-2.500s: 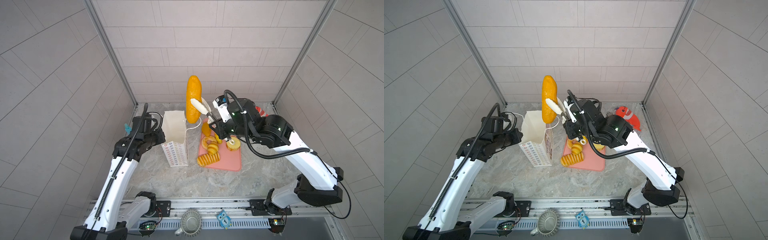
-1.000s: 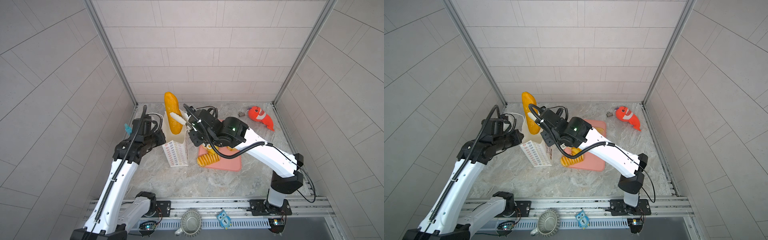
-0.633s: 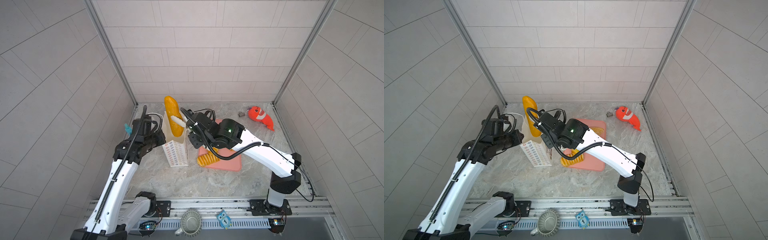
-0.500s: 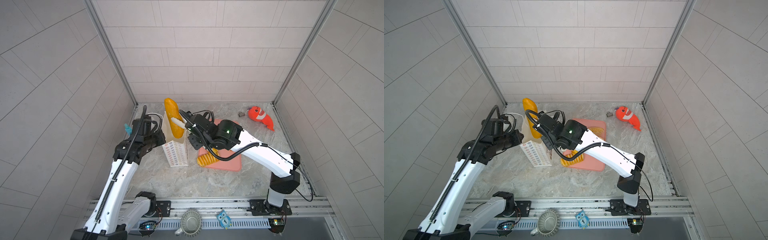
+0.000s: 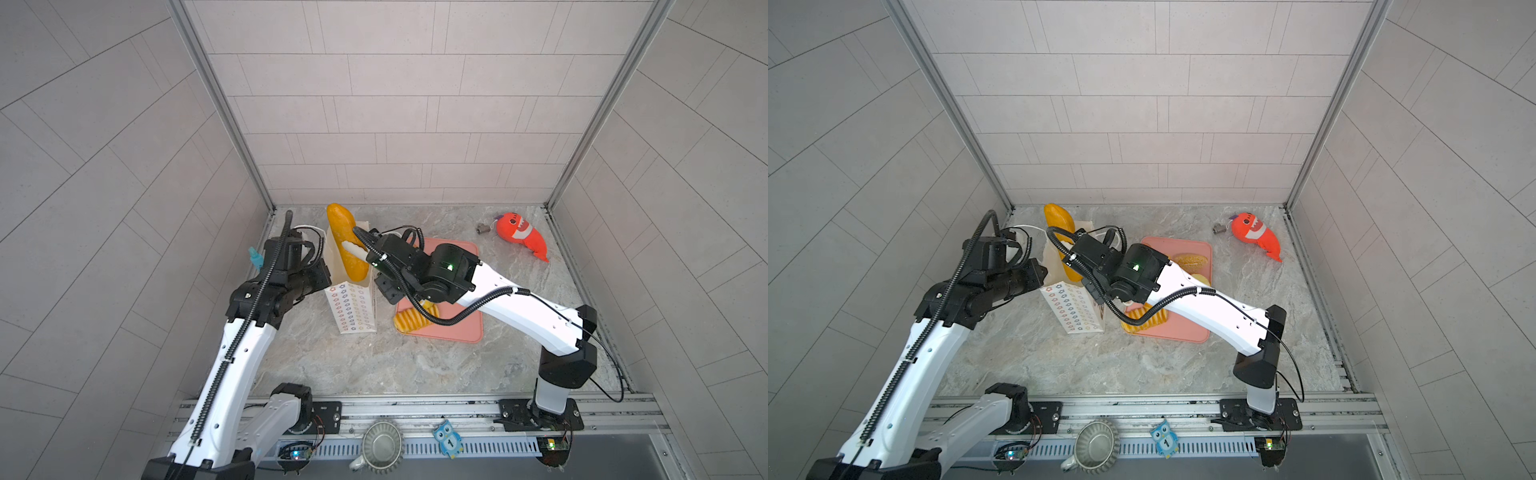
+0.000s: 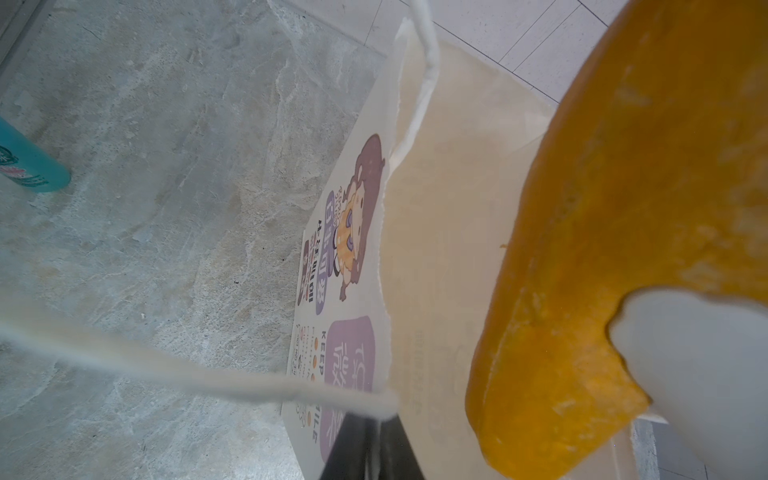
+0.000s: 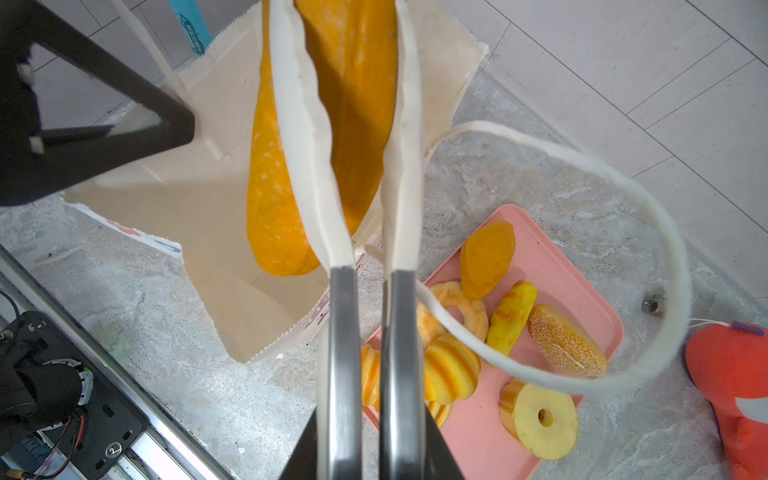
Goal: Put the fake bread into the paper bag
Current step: 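Lower the bread into the bag opening and open the tong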
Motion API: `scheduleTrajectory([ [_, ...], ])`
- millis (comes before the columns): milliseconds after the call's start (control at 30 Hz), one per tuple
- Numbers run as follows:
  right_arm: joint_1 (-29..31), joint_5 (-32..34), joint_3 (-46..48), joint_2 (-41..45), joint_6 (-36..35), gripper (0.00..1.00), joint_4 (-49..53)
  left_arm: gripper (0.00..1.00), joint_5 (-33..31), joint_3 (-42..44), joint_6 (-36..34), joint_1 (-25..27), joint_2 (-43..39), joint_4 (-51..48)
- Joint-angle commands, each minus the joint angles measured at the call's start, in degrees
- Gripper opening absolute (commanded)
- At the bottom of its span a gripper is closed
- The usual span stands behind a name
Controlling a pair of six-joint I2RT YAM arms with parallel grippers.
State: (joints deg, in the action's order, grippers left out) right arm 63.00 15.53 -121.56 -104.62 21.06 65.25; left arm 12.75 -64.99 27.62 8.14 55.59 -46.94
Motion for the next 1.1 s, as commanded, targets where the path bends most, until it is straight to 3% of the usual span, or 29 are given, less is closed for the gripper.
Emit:
scheduleTrajectory([
  [0, 0.3, 2.1, -0.3, -0.1, -0.3, 0.25, 0.1, 0.13, 0.2, 0.7, 0.2, -0.4, -0.6, 0.6],
  [1067, 0.4, 3.1, -0.5, 0.8, -0.4, 0.45, 0.0, 0.13, 0.7, 1.2, 0.2, -0.8, -0.6, 0.7],
])
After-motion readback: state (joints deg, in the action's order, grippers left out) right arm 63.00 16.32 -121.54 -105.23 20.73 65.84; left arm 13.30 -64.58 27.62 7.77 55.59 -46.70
